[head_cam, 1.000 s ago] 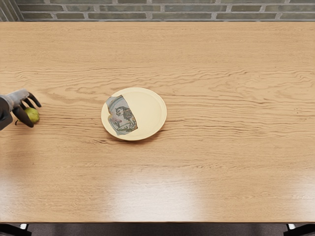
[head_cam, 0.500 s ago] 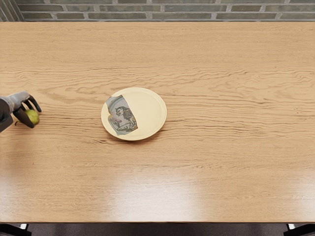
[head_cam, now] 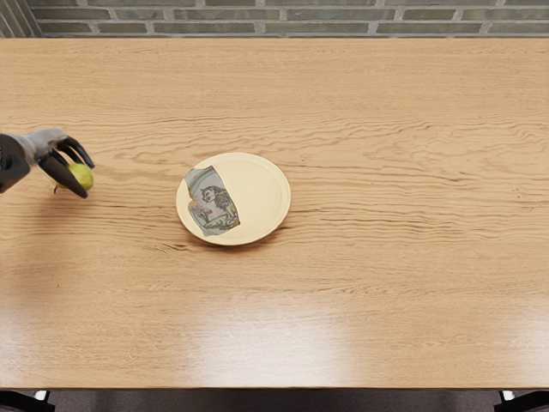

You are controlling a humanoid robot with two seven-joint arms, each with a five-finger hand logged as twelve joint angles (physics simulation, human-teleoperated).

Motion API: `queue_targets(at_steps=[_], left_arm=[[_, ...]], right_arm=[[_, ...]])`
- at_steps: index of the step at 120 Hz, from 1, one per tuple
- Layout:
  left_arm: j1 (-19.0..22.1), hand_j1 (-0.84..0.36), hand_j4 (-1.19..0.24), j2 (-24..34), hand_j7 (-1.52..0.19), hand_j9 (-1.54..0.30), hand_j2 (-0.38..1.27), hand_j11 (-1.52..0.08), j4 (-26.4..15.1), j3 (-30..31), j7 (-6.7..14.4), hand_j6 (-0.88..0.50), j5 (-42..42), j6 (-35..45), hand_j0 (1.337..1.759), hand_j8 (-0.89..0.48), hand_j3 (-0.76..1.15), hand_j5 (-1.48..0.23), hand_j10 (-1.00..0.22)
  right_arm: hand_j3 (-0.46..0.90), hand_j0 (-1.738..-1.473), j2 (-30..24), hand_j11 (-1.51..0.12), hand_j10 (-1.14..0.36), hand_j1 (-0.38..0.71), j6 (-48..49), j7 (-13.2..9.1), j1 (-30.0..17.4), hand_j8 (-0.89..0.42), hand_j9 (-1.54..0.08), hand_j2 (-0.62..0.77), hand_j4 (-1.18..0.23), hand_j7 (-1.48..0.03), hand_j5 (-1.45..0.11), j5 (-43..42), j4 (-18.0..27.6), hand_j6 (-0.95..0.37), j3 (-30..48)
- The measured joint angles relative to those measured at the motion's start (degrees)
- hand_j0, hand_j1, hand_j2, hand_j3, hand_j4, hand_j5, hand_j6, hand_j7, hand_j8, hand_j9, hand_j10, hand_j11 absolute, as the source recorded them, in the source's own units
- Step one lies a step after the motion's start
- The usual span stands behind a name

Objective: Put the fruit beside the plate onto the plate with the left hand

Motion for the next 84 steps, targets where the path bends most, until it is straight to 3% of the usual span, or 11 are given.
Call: queue_targets(at_steps=[27,30,37,53,84], left_arm=[[-6.0,-0.31,-0.74,-0.3,-1.0,-1.01,0.44,-1.02,0.8,-0.5,0.0,-0.43,-14.3,-10.3,1.653,-0.48,0.0,-1.02,-0.64],[-6.0,-0.3,-0.74,-0.7,-1.0,-1.01,0.4,-1.02,0.8,-0.5,0.0,-0.43,-15.1,-10.9,1.653,-0.48,0.0,-1.03,-0.64],[-6.9,-0.33,-0.74,-1.6,-1.01,-1.01,0.52,-1.02,0.9,-0.6,0.0,-0.41,-16.5,-11.8,1.654,-0.48,0.0,-1.04,-0.63],[-9.1,-0.36,-0.73,-2.9,-1.01,-1.01,0.52,-1.02,1.0,-0.8,0.0,-0.42,-19.8,-13.7,1.655,-0.47,0.0,-1.04,-0.63],[-9.7,-0.44,-0.73,-8.8,-1.03,-1.0,0.7,-1.01,1.0,-1.3,0.0,-0.38,-21.8,-14.8,1.657,-0.45,0.0,-1.05,-0.6]], right_arm=[[0.0,-1.658,0.0,0.0,0.0,-0.35,0.0,0.0,0.0,0.0,0.0,0.0,0.0,0.0,0.0,0.0,0.0,0.0,0.0],[0.0,-1.658,0.0,0.0,0.0,-0.35,0.0,0.0,0.0,0.0,0.0,0.0,0.0,0.0,0.0,0.0,0.0,0.0,0.0],[0.0,-1.658,0.0,0.0,0.0,-0.35,0.0,0.0,0.0,0.0,0.0,0.0,0.0,0.0,0.0,0.0,0.0,0.0,0.0],[0.0,-1.658,0.0,0.0,0.0,-0.35,0.0,0.0,0.0,0.0,0.0,0.0,0.0,0.0,0.0,0.0,0.0,0.0,0.0],[0.0,-1.658,0.0,0.0,0.0,-0.35,0.0,0.0,0.0,0.0,0.0,0.0,0.0,0.0,0.0,0.0,0.0,0.0,0.0]])
